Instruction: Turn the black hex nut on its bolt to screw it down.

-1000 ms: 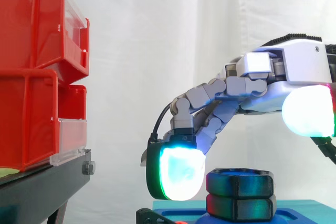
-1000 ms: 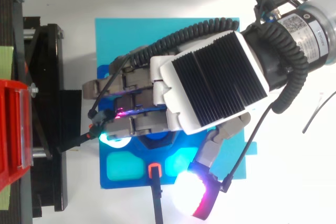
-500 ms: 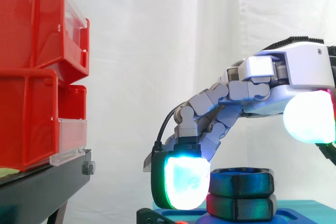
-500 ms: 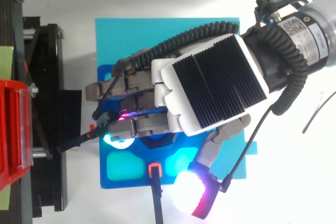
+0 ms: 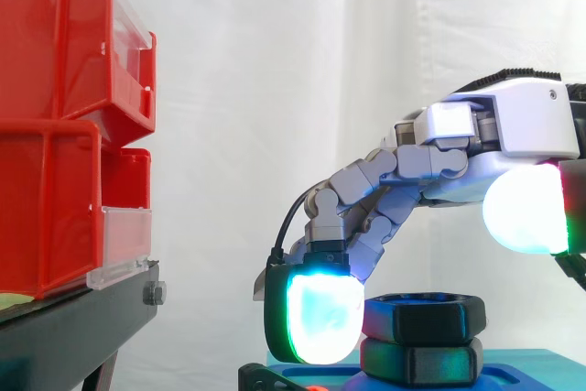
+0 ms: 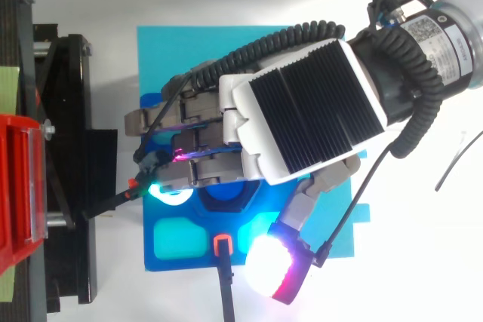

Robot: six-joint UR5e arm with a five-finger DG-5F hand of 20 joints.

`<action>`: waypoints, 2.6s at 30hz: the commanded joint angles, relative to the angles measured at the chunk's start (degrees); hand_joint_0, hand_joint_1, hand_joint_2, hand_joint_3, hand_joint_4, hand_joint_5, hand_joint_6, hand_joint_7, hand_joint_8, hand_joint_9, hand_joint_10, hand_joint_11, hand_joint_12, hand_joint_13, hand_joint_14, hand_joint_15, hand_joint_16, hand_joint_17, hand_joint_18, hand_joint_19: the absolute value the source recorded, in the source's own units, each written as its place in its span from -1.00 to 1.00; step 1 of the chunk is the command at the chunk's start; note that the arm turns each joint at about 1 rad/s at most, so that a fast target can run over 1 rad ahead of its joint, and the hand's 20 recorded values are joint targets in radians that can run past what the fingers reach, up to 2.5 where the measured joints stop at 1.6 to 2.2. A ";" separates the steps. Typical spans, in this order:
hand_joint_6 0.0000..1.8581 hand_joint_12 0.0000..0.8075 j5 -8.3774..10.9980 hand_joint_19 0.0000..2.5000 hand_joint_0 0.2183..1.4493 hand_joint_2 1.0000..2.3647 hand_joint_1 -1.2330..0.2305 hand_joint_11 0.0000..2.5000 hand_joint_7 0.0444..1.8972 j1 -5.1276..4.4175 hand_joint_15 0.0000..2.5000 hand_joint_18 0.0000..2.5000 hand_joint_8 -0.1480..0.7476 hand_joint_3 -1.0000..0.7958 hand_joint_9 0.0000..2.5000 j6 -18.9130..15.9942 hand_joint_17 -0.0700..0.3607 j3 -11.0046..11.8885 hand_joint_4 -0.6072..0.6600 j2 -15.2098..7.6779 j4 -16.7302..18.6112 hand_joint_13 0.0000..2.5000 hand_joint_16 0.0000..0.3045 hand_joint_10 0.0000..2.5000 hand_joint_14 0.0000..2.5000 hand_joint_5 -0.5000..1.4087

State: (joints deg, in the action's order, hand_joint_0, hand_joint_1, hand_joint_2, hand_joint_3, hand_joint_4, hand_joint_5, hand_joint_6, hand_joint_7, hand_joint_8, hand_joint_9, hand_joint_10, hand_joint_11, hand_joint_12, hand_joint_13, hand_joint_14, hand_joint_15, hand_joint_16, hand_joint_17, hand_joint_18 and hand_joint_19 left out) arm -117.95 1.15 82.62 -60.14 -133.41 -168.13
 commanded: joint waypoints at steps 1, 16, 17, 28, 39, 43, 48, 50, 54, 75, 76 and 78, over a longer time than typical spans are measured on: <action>-0.23 -0.04 0.00 -0.68 -0.65 -1.00 0.42 -0.61 0.03 0.17 -0.90 -0.45 0.17 -0.44 -0.32 0.00 -0.07 -0.06 0.43 -0.01 0.00 -0.55 -0.62 -0.99 -1.00 -0.59; -0.21 -0.06 -0.09 -0.68 -0.63 -1.00 0.35 -0.59 0.01 0.61 -0.89 -0.46 0.15 -0.44 -0.31 0.09 -0.09 -0.06 0.43 -0.01 -1.23 -0.55 -0.63 -0.99 -1.00 -0.59; -0.20 -0.07 -0.09 -0.68 -0.62 -1.00 0.34 -0.60 0.00 0.61 -0.89 -0.46 0.14 -0.44 -0.31 0.09 -0.10 -0.06 0.42 -0.01 -1.32 -0.55 -0.64 -0.99 -1.00 -0.59; -0.16 -0.08 -0.35 -0.68 -0.62 -1.00 0.35 -0.50 -0.02 1.23 -0.88 -0.43 0.15 -0.44 -0.20 0.00 -0.11 -0.06 0.37 -0.01 -1.76 -0.51 -0.64 -0.99 -0.99 -0.58; -0.46 -0.04 -0.44 -0.68 -0.65 -1.00 0.39 -0.58 0.21 1.49 -0.88 -0.45 0.15 -0.44 -0.30 0.00 -0.07 -0.06 0.50 0.08 -1.76 -0.52 -0.62 -0.99 -1.00 -0.58; -0.46 -0.02 -0.44 -0.69 -0.67 -1.00 0.37 -0.64 0.05 1.49 -0.88 -0.45 0.13 -0.44 -0.35 -0.09 -0.05 0.03 0.51 -0.01 -1.58 -0.52 -0.61 -0.99 -1.00 -0.61; -0.46 0.04 -0.44 -0.71 -0.74 -1.00 0.24 -0.71 -0.18 1.49 -0.90 -0.44 0.13 -0.44 -0.45 -0.09 0.00 1.26 0.46 0.08 -1.76 -0.56 -0.57 -0.99 -1.00 -0.66; -0.46 0.05 -0.44 -0.71 -0.75 -1.00 0.20 -0.73 -0.21 1.32 -0.91 -0.45 0.13 -0.44 -0.47 -0.18 0.01 1.43 0.44 0.08 -1.58 -0.56 -0.57 -0.99 -1.00 -0.67; -0.46 0.06 -0.44 -0.71 -0.76 -1.00 0.16 -0.75 -0.24 1.05 -0.92 -0.47 0.13 -0.44 -0.51 -0.35 0.01 1.52 0.41 0.08 -1.58 -0.59 -0.57 -0.99 -1.00 -0.68; -0.34 -0.01 1.05 -0.70 -0.70 -1.00 0.23 -0.67 0.15 -1.50 -0.91 -0.47 0.15 -0.44 -0.39 -0.44 -0.04 1.52 0.49 0.08 -1.76 -0.58 -0.60 -0.99 -1.00 -0.58; -0.34 -0.01 1.23 -0.70 -0.70 -1.00 0.23 -0.67 0.14 -1.59 -0.90 -0.47 0.15 -0.44 -0.39 -0.44 -0.04 1.43 0.48 0.08 -1.76 -0.58 -0.60 -0.99 -1.00 -0.58; -0.33 -0.01 1.23 -0.69 -0.69 -1.00 0.23 -0.67 0.13 -1.67 -0.90 -0.47 0.15 -0.44 -0.39 -0.44 -0.05 1.43 0.49 -0.01 -1.76 -0.57 -0.60 -0.99 -1.00 -0.58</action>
State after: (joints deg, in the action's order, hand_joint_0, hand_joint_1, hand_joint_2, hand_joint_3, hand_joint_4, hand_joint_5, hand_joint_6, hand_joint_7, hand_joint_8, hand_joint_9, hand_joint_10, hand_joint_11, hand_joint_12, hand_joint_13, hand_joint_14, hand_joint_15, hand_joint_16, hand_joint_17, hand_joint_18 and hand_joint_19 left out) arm -116.90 -0.37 82.18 -58.65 -133.39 -169.89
